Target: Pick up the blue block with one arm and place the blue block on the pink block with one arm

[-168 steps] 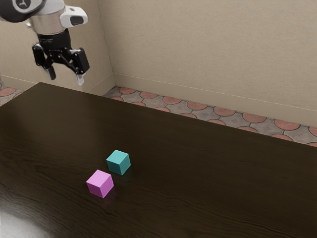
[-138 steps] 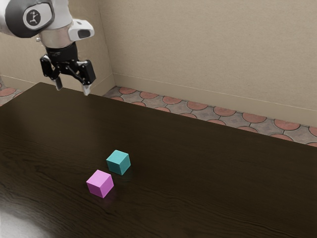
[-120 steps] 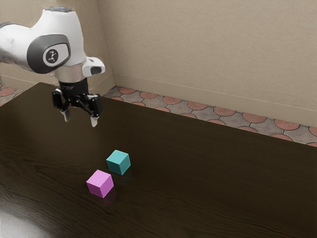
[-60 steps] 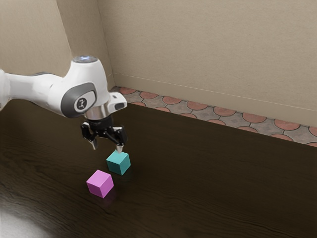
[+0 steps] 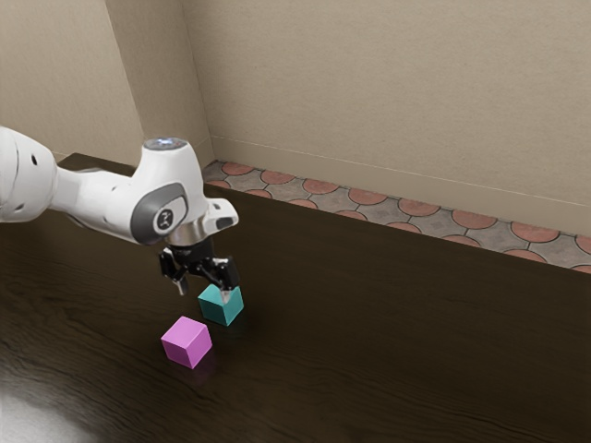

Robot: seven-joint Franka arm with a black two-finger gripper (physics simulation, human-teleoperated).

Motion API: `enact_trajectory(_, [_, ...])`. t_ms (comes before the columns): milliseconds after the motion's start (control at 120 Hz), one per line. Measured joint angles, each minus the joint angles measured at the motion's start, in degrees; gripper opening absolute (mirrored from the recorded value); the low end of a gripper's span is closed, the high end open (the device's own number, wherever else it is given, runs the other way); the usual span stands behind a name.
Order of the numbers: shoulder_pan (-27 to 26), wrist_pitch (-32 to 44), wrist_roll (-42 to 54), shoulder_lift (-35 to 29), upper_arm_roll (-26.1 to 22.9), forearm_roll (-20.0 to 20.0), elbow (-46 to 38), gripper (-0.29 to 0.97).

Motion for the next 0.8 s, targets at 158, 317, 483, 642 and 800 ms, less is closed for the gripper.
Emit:
enact_trajectory(158, [0.9,1.1,3.0,5.3,0.0,-0.1,5.4,0.68])
enact_trajectory(317, [1.3,1.8,5.9,7.5,0.1,-0.4,6.4,0.68])
enact_trajectory(483, [0.2,3.3,8.2,7.8,0.1,-1.0,5.6,0.68])
enact_trajectory(642, [0.2,4.3,9.9,9.0,0.1,-2.3,4.0,0.68])
enact_trajectory(800, [0.1,4.9,11.4,10.0,0.1,-2.4,4.3,0.68])
